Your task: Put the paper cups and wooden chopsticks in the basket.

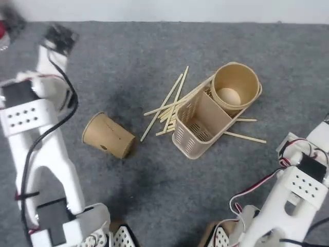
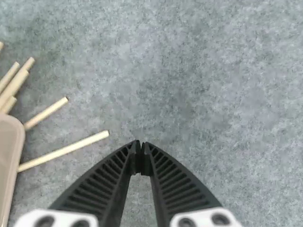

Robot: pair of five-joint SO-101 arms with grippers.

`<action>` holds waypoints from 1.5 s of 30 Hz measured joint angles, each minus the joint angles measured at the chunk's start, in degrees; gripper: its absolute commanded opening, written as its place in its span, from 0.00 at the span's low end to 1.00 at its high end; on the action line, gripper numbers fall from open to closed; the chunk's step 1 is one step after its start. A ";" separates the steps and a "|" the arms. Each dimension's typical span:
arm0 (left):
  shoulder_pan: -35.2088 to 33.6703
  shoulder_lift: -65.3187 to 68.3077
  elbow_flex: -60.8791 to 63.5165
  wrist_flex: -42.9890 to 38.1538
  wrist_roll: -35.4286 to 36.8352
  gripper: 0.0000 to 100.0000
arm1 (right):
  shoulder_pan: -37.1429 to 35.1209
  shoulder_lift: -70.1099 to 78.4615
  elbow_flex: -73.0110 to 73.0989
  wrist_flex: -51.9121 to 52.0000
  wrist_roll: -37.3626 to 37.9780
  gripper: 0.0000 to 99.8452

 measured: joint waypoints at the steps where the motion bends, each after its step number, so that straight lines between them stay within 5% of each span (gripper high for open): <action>1: 0.00 0.00 3.69 -2.11 -0.88 0.11 | 0.00 0.00 0.00 -0.09 0.00 0.01; 10: 0.26 0.00 24.88 -20.13 -2.11 0.12 | 0.00 0.00 0.00 -0.09 0.00 0.01; 26: 10.64 -0.18 31.38 -21.10 2.11 0.12 | -2.73 0.00 0.00 -0.09 0.00 0.01; 45: 43.78 -0.18 6.07 7.38 13.80 0.12 | -2.73 0.00 0.00 -0.09 0.00 0.01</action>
